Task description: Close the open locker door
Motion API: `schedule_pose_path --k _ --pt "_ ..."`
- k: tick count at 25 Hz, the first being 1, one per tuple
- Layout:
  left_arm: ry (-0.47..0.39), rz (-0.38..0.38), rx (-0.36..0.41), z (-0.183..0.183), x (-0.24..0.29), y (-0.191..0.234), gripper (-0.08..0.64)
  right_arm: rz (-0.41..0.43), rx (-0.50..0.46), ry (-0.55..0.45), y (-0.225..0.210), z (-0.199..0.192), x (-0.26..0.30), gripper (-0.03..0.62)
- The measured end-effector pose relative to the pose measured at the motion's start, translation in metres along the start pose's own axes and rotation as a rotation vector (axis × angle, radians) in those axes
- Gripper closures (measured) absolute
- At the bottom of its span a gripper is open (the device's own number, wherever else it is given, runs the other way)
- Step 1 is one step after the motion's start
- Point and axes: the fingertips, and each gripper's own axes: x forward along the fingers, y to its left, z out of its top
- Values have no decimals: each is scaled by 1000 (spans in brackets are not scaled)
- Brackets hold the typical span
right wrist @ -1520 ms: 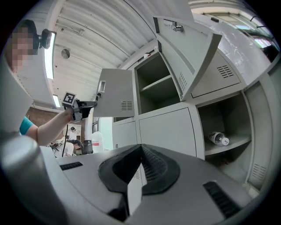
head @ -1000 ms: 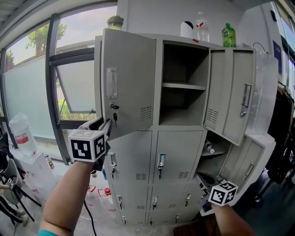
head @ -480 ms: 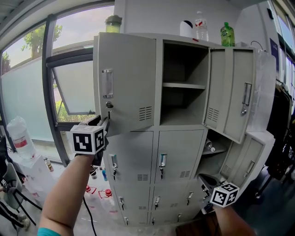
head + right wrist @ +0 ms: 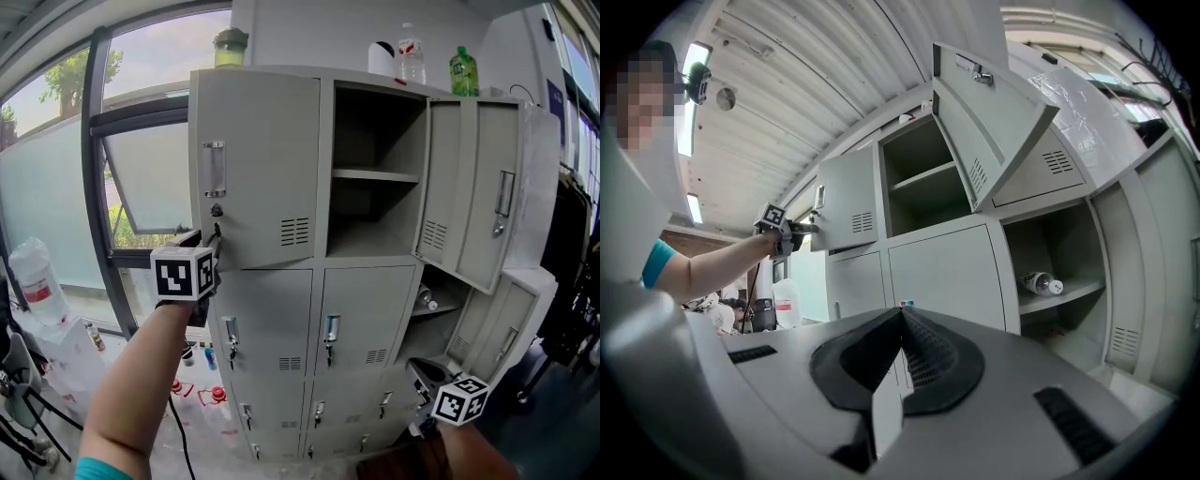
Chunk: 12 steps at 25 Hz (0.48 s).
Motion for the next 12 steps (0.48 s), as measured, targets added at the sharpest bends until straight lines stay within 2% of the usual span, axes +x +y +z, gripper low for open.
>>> schedule_pose_path --k 4,12 --pt "6 12 -4 -2 12 8 426 -12 2 3 -3 -2 -2 594" --pt "35 119 60 -6 35 28 440 -33 8 13 -11 -6 -4 594"
